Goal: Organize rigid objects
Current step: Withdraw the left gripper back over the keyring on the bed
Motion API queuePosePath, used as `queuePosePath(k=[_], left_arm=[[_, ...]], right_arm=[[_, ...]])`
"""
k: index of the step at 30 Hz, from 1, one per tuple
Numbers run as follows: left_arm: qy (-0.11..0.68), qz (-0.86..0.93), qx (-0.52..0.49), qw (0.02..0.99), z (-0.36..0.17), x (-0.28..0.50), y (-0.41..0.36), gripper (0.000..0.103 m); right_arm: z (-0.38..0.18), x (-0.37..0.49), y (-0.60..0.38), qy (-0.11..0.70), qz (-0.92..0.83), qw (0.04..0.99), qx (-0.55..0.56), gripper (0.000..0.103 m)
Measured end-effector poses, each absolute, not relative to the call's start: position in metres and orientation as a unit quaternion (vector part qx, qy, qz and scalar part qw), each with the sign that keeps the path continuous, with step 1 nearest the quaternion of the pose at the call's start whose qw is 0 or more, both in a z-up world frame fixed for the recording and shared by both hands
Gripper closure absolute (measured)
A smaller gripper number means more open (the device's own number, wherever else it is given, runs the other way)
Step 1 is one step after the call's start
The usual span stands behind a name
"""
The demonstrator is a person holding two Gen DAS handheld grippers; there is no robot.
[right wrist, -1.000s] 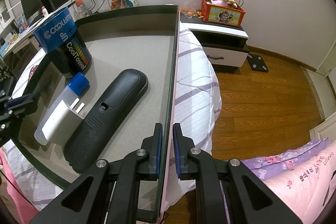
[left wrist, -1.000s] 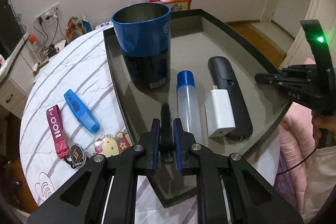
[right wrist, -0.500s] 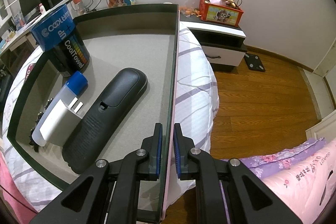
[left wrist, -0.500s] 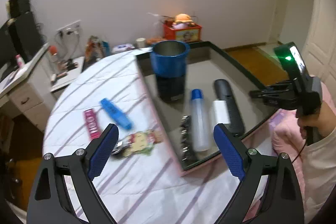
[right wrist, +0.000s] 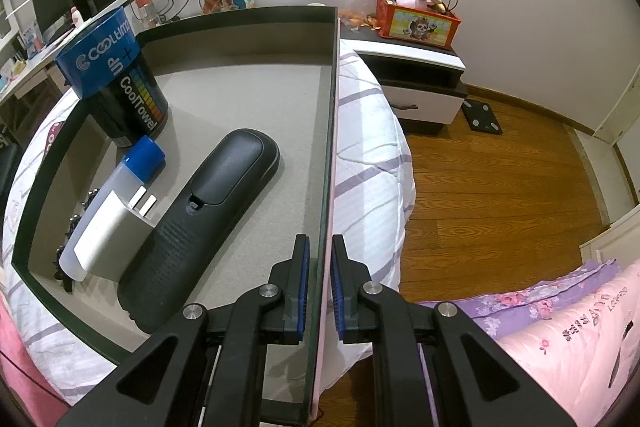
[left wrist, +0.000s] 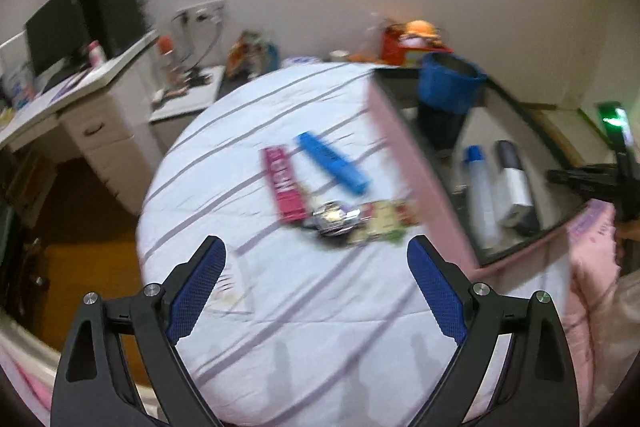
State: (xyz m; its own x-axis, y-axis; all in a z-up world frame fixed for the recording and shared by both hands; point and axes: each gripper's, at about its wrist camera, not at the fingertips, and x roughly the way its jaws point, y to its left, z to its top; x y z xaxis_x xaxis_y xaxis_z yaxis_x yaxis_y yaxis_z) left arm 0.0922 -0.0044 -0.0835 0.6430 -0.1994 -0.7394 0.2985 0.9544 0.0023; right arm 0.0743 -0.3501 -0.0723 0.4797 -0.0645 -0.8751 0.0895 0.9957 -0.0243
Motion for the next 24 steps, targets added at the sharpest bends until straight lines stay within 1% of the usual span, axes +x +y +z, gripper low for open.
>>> queuePosePath(k=[6, 17, 24], left_arm=[[0.426, -0.114, 0.047, 0.896, -0.107, 0.11, 0.011, 0.009], [0.45, -0.141, 0.075, 0.878, -0.13, 0.14, -0.04, 0.009], [0.466, -0.115, 0.066, 0.875, -0.144, 0.162, -0.047, 0.009]], right_arm=[[-0.072, 0.075, -0.349, 0.508, -0.045, 0.86, 0.01, 0.091], [-0.072, 0.075, -0.349, 0.507, -0.042, 0.861, 0.008, 0.091], [-0.072, 0.074, -0.349, 0.505, -0.04, 0.862, 0.009, 0.091]])
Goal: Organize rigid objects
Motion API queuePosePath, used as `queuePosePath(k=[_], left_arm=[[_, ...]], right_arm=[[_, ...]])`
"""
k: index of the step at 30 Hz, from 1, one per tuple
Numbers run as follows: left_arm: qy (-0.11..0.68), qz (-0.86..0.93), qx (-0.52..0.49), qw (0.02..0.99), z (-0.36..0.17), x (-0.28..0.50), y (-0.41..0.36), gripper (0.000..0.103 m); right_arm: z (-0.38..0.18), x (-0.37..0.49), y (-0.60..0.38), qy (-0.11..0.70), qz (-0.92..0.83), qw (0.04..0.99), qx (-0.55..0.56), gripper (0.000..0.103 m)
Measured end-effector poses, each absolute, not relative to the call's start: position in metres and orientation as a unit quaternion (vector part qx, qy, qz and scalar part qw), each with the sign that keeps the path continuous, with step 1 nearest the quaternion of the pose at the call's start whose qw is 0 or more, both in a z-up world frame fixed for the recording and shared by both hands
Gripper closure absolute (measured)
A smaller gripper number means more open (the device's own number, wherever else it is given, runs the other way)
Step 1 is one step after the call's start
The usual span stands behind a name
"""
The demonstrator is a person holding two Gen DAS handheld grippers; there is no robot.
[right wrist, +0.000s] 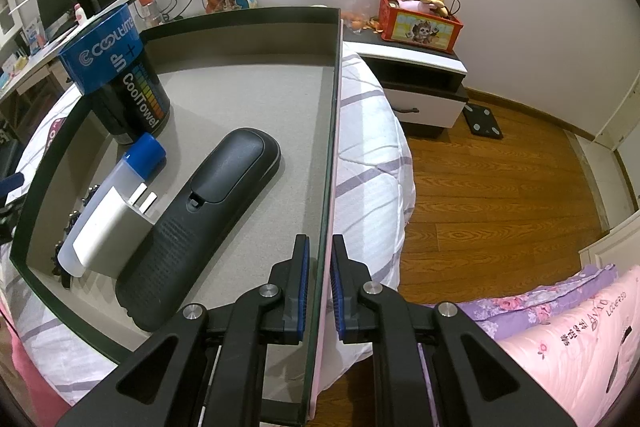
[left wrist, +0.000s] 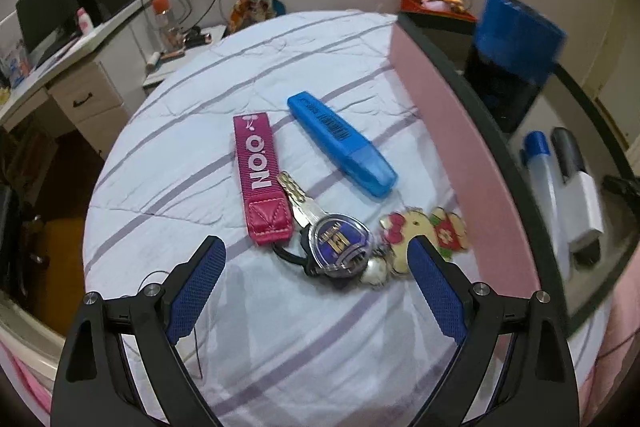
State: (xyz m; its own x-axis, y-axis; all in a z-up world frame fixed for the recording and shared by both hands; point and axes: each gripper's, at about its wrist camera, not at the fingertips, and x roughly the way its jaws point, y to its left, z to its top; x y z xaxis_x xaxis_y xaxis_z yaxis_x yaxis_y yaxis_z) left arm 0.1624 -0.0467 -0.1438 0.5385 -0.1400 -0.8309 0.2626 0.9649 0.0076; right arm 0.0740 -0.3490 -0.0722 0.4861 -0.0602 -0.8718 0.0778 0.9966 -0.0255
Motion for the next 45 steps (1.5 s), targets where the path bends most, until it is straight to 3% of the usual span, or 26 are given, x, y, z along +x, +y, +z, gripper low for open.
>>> queuePosePath(k=[6, 7, 9, 11, 12, 20, 24, 45], left_arm=[[0.471, -0.102, 0.059, 0.874, -0.156, 0.169, -0.046, 0.013], [0.47, -0.101, 0.063, 0.874, -0.156, 0.169, -0.045, 0.016], [0.469, -0.113, 0.062, 0.874, -0.156, 0.169, -0.046, 0.037], [0.468, -0.124, 0.061, 0.873, -0.155, 0.166, -0.048, 0.05], [0.466, -0.124, 0.063, 0.874, -0.155, 0.167, -0.048, 0.064], [0.455, -0.142, 0.017, 0.879, -0.146, 0.158, -0.034, 0.071], [0.437, -0.142, -0.002, 0.888, -0.134, 0.15, -0.022, 0.091], [0.368, -0.182, -0.039, 0.911, -0.066, 0.109, -0.004, 0.092]], right_arm=[[-0.072, 0.074, -0.348, 0.505, -0.04, 0.862, 0.007, 0.091], [-0.072, 0.074, -0.349, 0.505, -0.04, 0.862, 0.008, 0.091], [-0.072, 0.074, -0.348, 0.505, -0.039, 0.862, 0.008, 0.091], [-0.072, 0.074, -0.348, 0.505, -0.04, 0.862, 0.008, 0.091], [-0.072, 0.074, -0.348, 0.505, -0.04, 0.862, 0.008, 0.091], [-0.071, 0.074, -0.349, 0.507, -0.039, 0.861, 0.009, 0.091], [-0.072, 0.075, -0.349, 0.508, -0.04, 0.861, 0.007, 0.091], [-0.073, 0.075, -0.348, 0.51, -0.041, 0.859, 0.009, 0.091]])
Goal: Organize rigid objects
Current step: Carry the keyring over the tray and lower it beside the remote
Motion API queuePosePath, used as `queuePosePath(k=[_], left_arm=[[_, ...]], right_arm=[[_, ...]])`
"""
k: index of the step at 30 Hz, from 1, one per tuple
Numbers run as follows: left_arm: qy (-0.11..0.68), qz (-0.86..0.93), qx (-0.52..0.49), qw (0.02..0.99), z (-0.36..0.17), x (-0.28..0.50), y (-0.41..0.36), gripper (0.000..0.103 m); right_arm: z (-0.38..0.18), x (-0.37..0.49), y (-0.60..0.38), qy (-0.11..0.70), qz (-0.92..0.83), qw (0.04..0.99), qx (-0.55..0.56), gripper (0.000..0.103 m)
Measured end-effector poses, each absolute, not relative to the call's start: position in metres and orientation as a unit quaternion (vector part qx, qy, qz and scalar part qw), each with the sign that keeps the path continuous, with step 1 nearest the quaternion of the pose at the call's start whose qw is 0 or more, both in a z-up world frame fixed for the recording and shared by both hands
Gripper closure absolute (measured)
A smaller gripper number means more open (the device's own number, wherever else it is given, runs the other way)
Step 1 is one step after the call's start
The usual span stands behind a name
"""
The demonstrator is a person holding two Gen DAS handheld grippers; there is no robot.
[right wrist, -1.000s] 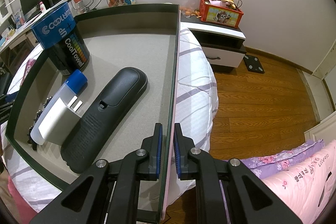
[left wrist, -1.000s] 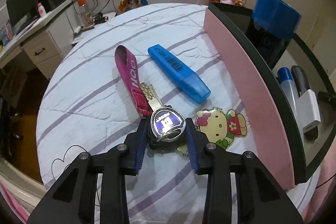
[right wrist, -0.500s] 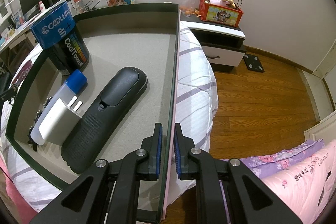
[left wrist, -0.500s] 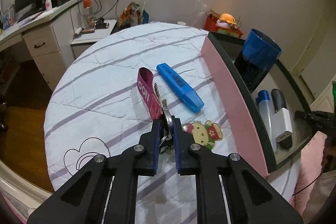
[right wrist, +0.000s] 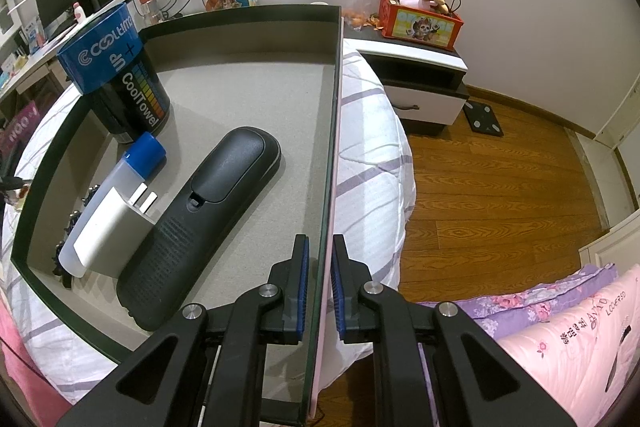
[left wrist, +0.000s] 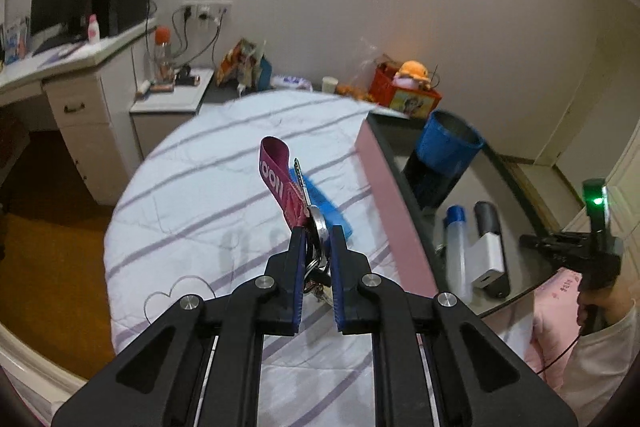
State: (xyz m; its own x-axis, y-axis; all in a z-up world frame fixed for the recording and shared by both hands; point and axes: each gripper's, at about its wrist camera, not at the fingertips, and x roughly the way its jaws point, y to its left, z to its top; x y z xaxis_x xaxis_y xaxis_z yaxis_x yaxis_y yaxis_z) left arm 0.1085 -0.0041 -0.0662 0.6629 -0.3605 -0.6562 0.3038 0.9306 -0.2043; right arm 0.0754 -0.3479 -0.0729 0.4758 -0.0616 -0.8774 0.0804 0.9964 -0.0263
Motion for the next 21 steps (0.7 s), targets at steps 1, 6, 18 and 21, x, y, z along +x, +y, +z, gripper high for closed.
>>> queuePosePath(k=[1, 6, 18, 21], left_arm=[[0.364, -0.186, -0.037, 0.912, -0.061, 0.107, -0.006, 0.092], [0.342, -0.192, -0.03, 0.919, -0.042, 0.1, -0.013, 0.092], [0.294, -0.214, -0.008, 0.931, -0.002, 0.079, -0.043, 0.092], [0.285, -0.23, 0.002, 0.93, 0.007, 0.074, -0.056, 0.092]], right_arm=[[-0.073, 0.075, -0.348, 0.51, -0.041, 0.859, 0.01, 0.091], [-0.073, 0.075, -0.348, 0.51, -0.041, 0.859, 0.011, 0.091], [-0.074, 0.075, -0.348, 0.512, -0.041, 0.858, 0.01, 0.091], [-0.074, 0.075, -0.348, 0.513, -0.04, 0.858, 0.011, 0.091]])
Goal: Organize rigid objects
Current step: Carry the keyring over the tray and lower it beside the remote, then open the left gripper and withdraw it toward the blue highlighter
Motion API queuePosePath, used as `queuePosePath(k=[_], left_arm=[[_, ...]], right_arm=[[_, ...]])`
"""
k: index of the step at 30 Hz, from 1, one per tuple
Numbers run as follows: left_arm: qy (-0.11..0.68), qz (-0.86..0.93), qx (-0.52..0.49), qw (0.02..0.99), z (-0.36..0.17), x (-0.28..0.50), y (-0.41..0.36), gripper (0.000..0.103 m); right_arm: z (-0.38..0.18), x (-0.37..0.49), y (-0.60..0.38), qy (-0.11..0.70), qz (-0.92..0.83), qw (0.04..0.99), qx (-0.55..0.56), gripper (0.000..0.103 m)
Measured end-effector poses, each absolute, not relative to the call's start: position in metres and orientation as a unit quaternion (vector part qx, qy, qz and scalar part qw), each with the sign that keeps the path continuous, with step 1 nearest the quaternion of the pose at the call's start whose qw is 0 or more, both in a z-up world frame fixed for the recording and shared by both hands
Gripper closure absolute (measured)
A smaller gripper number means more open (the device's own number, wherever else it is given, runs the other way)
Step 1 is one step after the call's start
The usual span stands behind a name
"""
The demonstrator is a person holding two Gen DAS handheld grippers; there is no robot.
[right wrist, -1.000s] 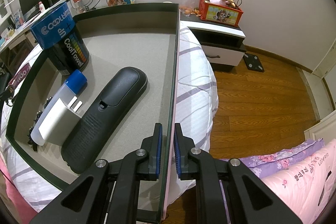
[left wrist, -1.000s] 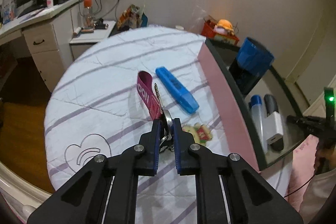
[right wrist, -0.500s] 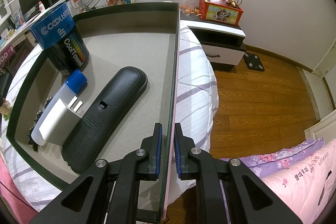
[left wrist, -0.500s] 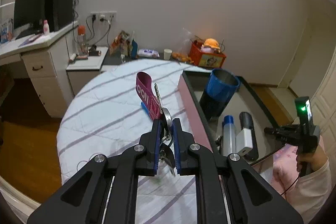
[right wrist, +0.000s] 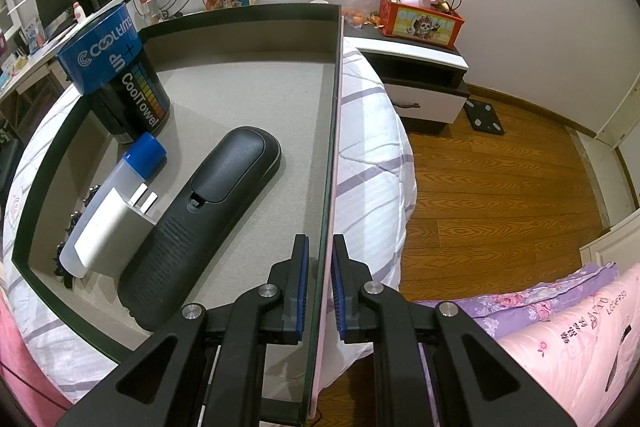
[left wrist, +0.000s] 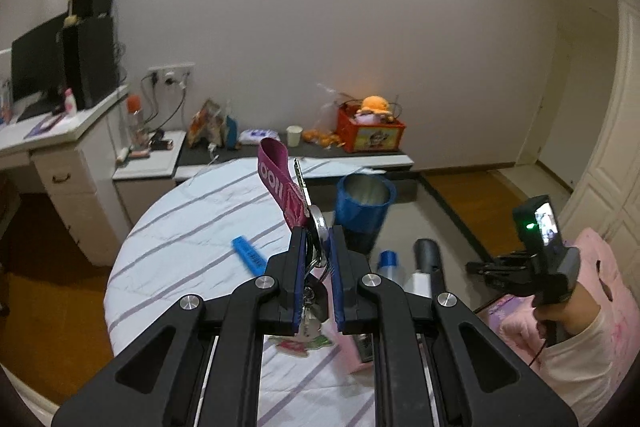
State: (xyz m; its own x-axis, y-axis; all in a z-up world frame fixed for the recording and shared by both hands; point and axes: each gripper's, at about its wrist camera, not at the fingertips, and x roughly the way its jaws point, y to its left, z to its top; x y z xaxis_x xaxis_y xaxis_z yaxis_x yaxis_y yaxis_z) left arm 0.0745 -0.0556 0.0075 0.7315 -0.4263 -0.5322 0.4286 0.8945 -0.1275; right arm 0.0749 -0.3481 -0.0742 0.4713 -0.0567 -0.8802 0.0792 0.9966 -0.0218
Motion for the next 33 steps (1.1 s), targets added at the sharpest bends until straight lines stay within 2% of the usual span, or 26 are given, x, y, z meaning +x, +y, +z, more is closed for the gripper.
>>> queuePosePath(k=[13, 23, 33], left_arm=[[0.256, -0.324, 0.041, 0.91, 0.04, 0.058, -0.142, 0.092], [0.31, -0.359, 0.099, 0.875, 0.002, 0.095, -0.233, 0.092], [0.359, -0.312, 0.13, 0.87, -0.046, 0.139, -0.261, 0.093]], right_arm=[[-0.074, 0.077, -0.352, 0.514, -0.036, 0.857, 0.021, 0.091], [-0.074, 0.075, -0.354, 0.512, -0.033, 0.858, 0.027, 0.091], [-0.074, 0.075, -0.353, 0.509, -0.029, 0.86, 0.026, 0.09]])
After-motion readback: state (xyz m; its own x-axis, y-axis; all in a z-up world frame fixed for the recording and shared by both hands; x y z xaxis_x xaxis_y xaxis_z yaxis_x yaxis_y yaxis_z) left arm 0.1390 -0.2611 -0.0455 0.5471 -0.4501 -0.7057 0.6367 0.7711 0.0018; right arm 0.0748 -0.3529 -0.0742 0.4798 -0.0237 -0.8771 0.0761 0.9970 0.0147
